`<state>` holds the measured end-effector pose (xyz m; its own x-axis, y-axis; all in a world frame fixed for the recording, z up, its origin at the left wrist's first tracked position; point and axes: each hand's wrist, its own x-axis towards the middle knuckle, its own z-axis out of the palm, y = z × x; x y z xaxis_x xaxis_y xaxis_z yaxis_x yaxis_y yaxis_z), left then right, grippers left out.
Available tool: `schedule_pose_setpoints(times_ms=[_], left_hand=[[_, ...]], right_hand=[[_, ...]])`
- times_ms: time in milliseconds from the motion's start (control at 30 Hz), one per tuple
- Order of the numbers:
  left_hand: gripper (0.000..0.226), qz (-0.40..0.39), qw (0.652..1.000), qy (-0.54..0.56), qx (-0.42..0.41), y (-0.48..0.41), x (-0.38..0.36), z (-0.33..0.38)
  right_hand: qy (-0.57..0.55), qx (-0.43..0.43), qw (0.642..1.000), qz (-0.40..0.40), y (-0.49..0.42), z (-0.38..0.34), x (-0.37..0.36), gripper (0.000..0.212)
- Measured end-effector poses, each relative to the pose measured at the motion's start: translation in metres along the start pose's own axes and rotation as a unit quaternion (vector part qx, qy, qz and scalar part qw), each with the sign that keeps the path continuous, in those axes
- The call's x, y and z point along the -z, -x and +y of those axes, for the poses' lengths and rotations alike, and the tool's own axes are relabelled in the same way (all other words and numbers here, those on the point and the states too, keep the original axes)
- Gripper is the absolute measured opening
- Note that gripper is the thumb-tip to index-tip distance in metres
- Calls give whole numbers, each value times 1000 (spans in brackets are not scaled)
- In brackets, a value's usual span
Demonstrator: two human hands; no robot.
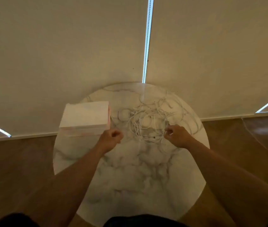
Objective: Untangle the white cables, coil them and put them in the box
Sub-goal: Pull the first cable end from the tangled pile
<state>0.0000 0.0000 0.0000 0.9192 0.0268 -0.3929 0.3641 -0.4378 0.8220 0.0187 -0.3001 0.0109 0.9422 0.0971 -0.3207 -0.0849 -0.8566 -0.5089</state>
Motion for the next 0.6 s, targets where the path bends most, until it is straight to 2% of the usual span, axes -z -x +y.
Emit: schedule_pose_setpoints(times_ms=[267,500,600], left_hand=[[5,-21,992,67,106,2,-29,-41],[11,-24,985,97,142,-5,-36,-58],[12,-26,984,94,147,-7,-37,-58]], right_hand=[[0,-48,999,12,-5,28,-42,21],[26,-42,998,-43,2,37,-69,12],[47,-62,994,-71,0,38,-73,44]])
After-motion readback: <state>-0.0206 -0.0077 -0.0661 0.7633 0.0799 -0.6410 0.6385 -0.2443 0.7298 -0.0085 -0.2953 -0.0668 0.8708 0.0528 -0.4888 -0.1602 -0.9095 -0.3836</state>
